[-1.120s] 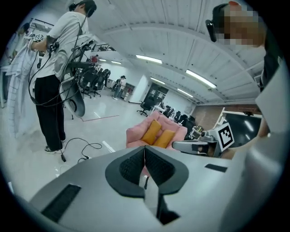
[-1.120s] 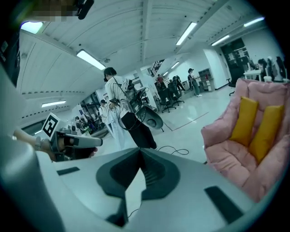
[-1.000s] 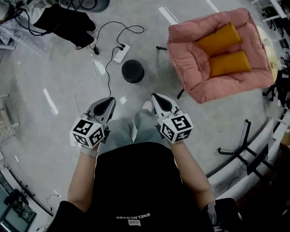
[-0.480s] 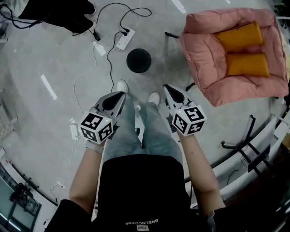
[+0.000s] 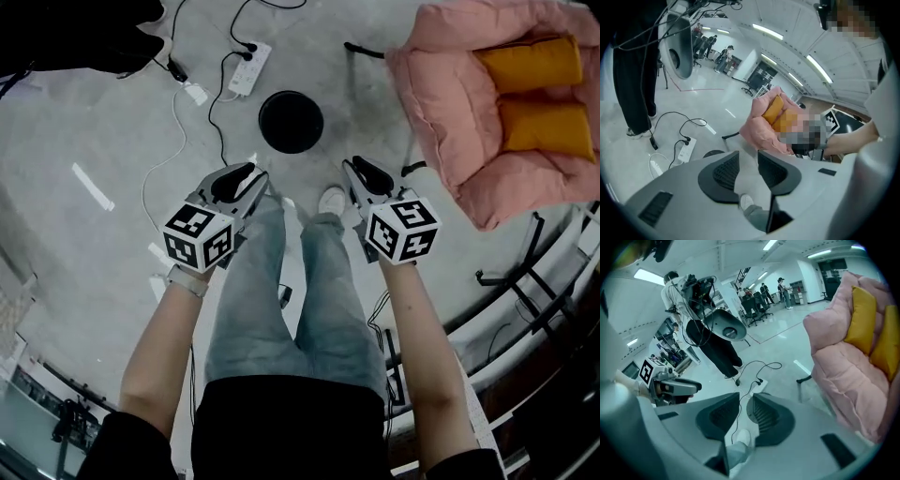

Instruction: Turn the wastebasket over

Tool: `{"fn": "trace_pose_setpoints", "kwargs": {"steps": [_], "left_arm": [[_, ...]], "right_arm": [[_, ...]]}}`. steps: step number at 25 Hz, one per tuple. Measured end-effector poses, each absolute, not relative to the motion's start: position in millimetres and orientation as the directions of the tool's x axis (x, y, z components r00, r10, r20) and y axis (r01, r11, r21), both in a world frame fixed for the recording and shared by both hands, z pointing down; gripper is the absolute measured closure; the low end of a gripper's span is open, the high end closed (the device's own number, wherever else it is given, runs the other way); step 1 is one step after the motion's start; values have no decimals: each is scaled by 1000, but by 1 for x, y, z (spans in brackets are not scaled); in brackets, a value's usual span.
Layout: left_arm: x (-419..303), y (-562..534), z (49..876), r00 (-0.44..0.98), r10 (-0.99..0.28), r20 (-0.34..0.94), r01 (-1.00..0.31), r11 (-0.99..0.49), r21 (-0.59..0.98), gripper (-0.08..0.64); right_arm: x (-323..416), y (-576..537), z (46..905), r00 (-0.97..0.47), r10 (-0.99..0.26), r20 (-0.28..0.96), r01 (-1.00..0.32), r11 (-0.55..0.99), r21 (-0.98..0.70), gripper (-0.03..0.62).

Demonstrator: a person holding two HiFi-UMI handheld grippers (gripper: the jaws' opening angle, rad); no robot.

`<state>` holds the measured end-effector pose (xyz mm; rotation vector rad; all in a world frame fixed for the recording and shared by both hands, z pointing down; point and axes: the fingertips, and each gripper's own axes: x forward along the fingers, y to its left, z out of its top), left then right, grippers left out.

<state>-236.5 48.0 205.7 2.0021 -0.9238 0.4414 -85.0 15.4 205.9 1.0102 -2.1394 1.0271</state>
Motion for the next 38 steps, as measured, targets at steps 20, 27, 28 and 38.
{"fn": "trace_pose_setpoints", "kwargs": {"steps": [20,27,28,38], "left_arm": [[-258,1,480,682,-224,696,-730,-260,632,285],[-257,-11,523,691,-188,697,-720,-258,644,282],[-256,-13,526,696,-186,694,-716,-257,650,282],[-244,-32,533,697,-208,686,-716,-251,652,383]], "right_arm": [[-90,-8,475,-488,-171,856,-866,222,-449,304],[-87,-24,520,-490,-184,852,-870,162,-465,293],[-89,-24,523,-494,-181,850,-867,165,-470,293],[-97,-24,537,-492,-172,853,-869,160,-469,335]]}}
